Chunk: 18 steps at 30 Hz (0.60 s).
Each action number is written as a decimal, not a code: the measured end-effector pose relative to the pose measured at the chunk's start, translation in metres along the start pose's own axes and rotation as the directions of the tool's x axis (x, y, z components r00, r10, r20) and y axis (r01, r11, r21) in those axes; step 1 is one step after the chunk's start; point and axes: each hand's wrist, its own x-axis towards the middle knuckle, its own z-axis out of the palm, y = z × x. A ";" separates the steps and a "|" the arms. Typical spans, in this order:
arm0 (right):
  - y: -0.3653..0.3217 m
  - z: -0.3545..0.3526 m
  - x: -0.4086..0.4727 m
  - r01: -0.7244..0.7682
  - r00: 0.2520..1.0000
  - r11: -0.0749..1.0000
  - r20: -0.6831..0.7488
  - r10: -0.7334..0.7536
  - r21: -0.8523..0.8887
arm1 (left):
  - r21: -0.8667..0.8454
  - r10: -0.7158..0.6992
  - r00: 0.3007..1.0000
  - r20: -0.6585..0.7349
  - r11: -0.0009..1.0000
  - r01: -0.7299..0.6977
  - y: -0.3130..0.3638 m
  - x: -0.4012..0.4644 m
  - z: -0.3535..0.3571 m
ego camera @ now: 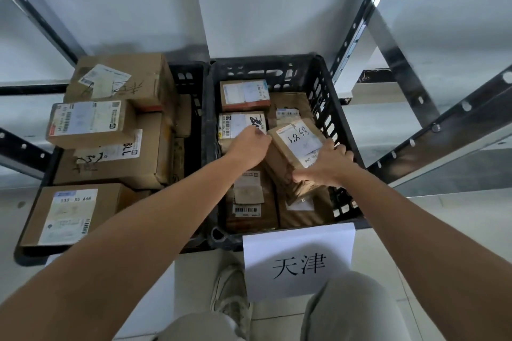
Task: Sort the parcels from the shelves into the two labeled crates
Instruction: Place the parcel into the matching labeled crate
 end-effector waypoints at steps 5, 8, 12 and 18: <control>-0.008 0.005 -0.010 0.057 0.997 0.998 0.048 -0.058 0.025 | 0.125 -0.015 0.997 0.081 0.992 0.005 -0.013 0.003 -0.007; -0.022 0.023 -0.019 0.083 0.991 0.995 0.099 -0.088 0.052 | 0.111 -0.090 0.992 0.086 0.991 0.080 -0.023 0.002 -0.008; -0.043 0.056 -0.021 0.092 0.986 0.973 0.115 -0.118 0.213 | 0.313 -0.134 0.991 -0.008 0.941 0.130 -0.033 0.001 -0.012; -0.054 0.084 -0.015 0.086 0.981 0.886 0.118 -0.156 0.456 | 0.549 -0.146 0.988 0.047 0.830 0.097 -0.036 -0.005 -0.011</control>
